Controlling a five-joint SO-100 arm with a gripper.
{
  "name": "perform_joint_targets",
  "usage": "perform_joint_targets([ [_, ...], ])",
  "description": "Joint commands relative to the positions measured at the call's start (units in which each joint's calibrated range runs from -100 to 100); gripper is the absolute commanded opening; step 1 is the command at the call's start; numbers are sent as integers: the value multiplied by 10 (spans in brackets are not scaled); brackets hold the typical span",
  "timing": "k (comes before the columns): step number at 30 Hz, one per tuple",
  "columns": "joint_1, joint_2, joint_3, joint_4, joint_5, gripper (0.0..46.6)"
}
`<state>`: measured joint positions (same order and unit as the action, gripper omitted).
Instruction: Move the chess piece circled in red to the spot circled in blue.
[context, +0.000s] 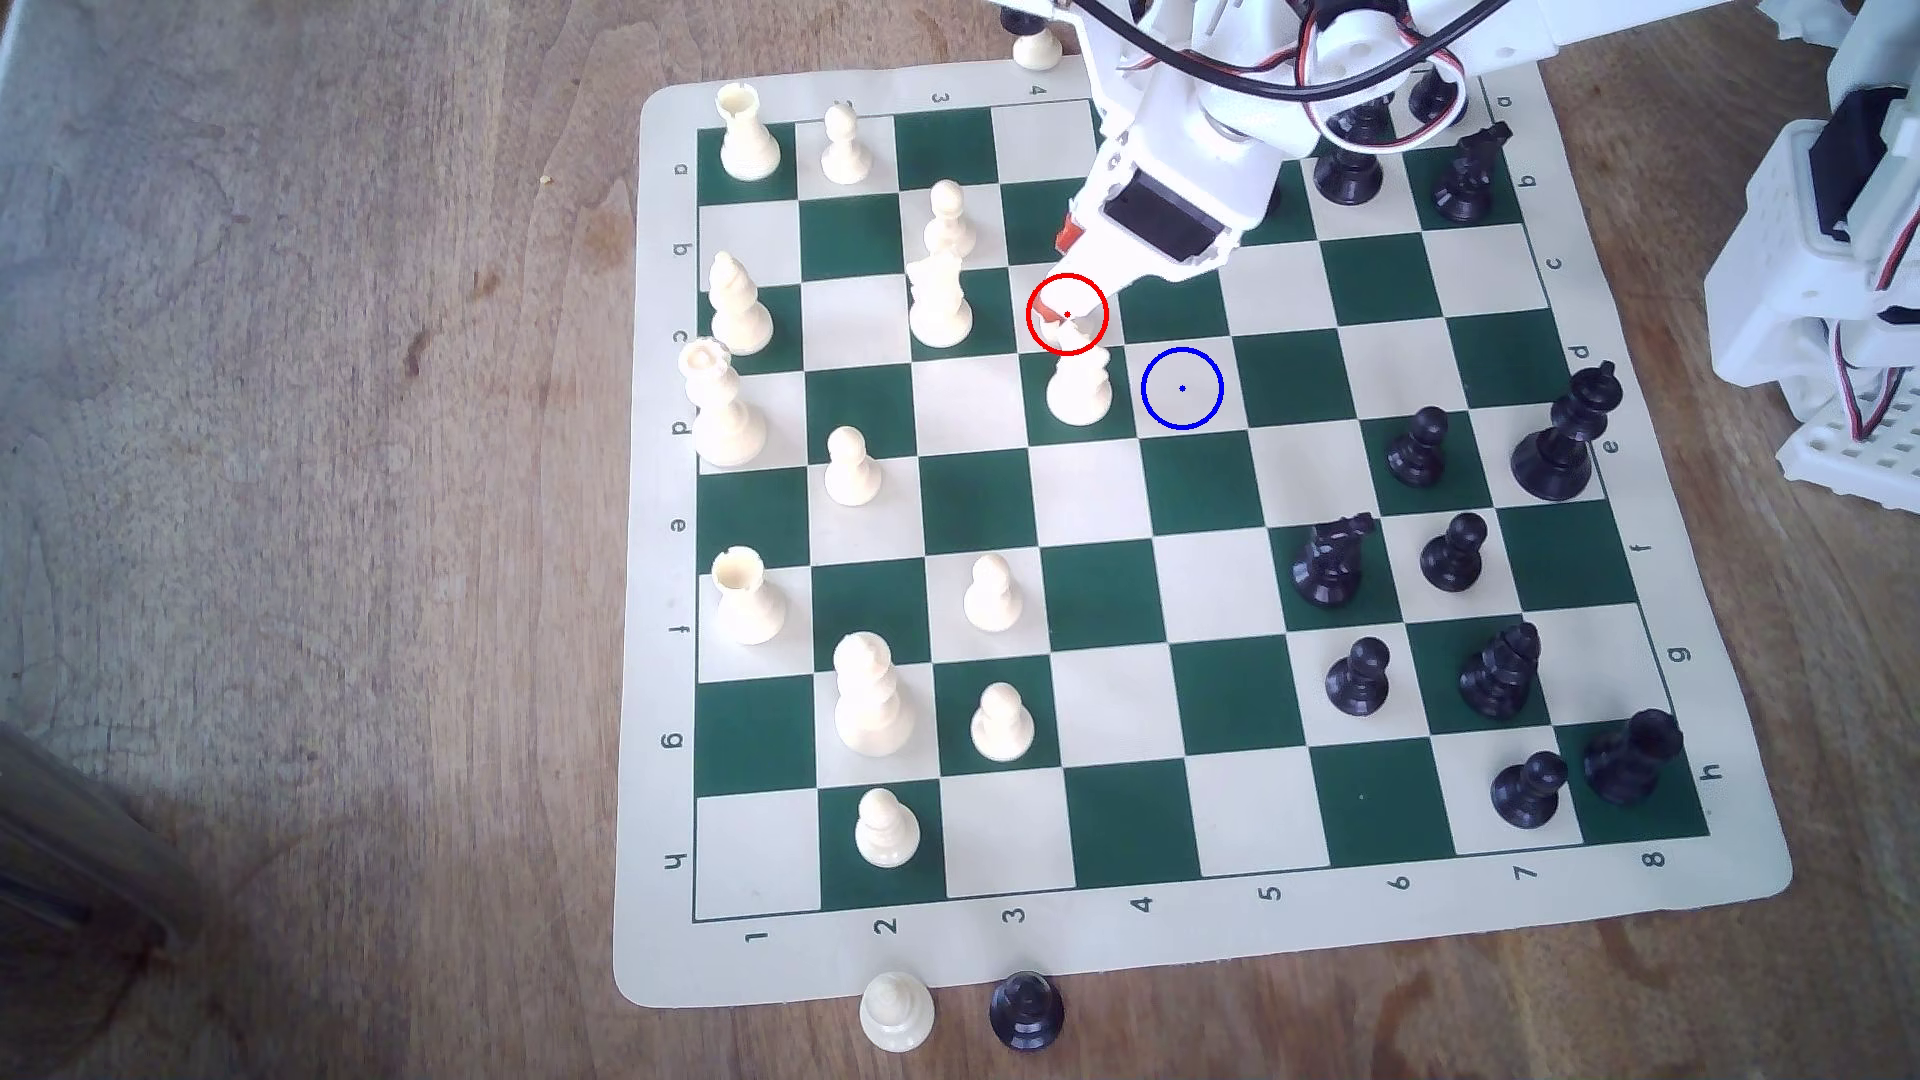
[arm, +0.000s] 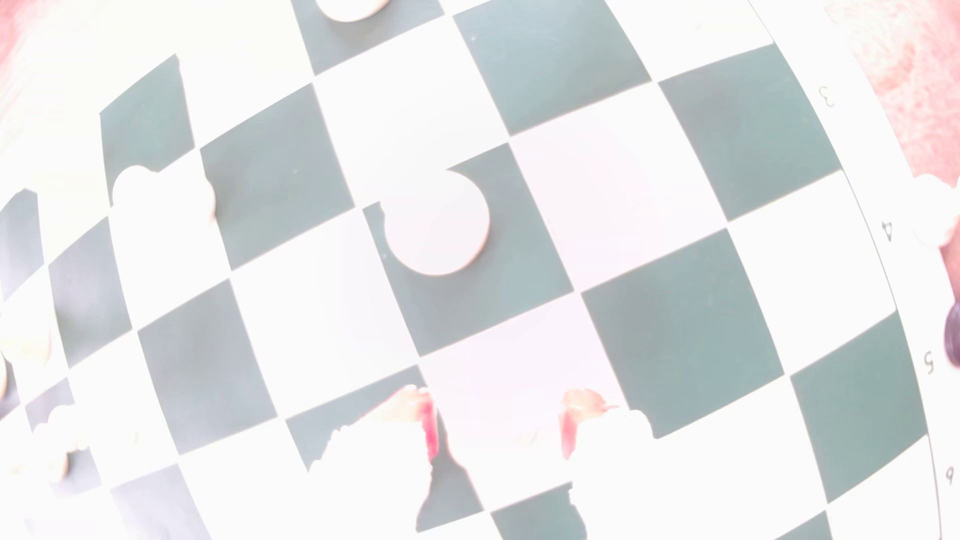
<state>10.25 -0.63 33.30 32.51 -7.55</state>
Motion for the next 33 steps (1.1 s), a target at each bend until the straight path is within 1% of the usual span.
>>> perform_joint_targets([
  [1,-1,-8,-34,-8,-2,130],
  [3,-1,-7,-34,-8,-2,128],
  [7,-3,-5,-34,-7,-2,95],
  [8,-4,-3,-34,-3,0,65],
  [14,-8,-1,-34,5,1,3],
  [21,-7,-13,-55,31,1,3],
  [26,0,-42,-142,106,0,3],
  [29,0,-64,-162,139,1,5],
  [33,-9,-98,-140,211,19,3],
])
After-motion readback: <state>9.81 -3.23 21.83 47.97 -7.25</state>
